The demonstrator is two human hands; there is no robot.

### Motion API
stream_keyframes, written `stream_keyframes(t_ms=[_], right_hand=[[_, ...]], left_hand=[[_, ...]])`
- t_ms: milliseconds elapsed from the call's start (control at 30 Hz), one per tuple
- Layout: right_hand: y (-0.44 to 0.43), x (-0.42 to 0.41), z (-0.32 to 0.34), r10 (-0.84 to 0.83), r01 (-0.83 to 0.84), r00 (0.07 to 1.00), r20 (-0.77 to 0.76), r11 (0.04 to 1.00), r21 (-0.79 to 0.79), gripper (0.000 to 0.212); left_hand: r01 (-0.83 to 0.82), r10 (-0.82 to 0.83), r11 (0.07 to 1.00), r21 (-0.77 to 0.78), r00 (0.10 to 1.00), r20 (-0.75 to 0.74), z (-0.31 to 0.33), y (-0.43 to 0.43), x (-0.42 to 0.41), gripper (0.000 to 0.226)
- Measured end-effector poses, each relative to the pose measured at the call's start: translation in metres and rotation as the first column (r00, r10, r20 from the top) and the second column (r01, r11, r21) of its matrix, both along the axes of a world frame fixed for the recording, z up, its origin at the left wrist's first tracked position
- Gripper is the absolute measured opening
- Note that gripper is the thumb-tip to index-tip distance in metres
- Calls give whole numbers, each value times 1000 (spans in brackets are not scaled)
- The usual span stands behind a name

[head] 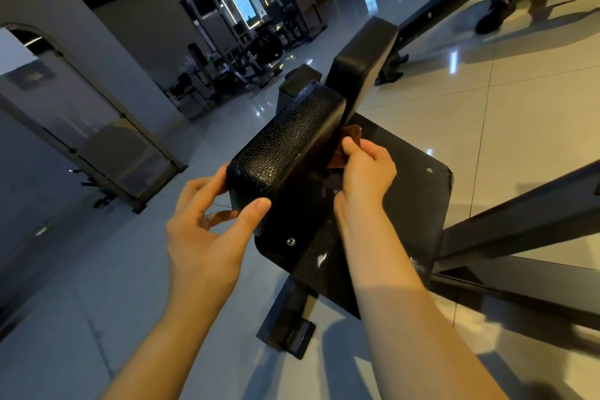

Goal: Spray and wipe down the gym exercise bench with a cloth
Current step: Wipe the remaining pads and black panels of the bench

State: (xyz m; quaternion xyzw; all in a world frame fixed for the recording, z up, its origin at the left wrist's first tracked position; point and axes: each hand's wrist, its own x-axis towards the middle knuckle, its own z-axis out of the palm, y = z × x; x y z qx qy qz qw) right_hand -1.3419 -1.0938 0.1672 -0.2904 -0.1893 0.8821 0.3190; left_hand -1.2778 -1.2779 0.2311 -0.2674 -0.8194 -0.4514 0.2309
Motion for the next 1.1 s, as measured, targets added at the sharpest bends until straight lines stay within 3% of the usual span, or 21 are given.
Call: stream_keyframes(t_ms=[133,333,467,533,633,700,767,833,900,967,1033,1100], right_hand=[[-22,37,-5,22,-13,997,-68,991,130,11],[-44,91,-8,269,-215,950,-160,932,292,8],[-40,111,-9,478,-387,871,-114,810,440,10],[-30,115,-12,488,-403,869,-80,793,456,19],[-6,123,-18,488,-396,867,-104,800,452,18],[4,126,-22,523,-412,842,-133,782,467,14],[6,128,-26,564,-438,805,-186,775,455,14],[5,130,-28,575,-447,786,-229,783,433,16],[4,129,-31,549,-427,820,-161,775,466,11],[4,125,-34,427,-394,900,84,717,576,6],[-3,119,-38,304,-365,930,206,711,601,9],[-14,112,-42,283,-358,934,219,751,556,15]], left_hand=[[-1,1,1000,8,1000,8,1,1,1,63],[-7,7,1000,-4,1000,6,3,3,6,59],[-21,21,996,-89,1000,4,5,0,7,57],[-69,68,984,-164,998,-9,5,-8,10,58],[-213,211,971,-113,977,-31,1,-15,23,31],[-142,156,986,-83,968,197,-3,-10,32,22],[58,-2,994,-95,863,505,-9,1,40,38],[171,-68,979,-111,787,613,-17,9,42,46],[141,-61,985,-101,828,558,-22,14,42,25],[34,20,991,-127,915,403,-21,16,36,3],[-14,65,983,-185,959,276,-22,22,33,6],[0,57,989,-147,920,388,-30,32,34,16]])
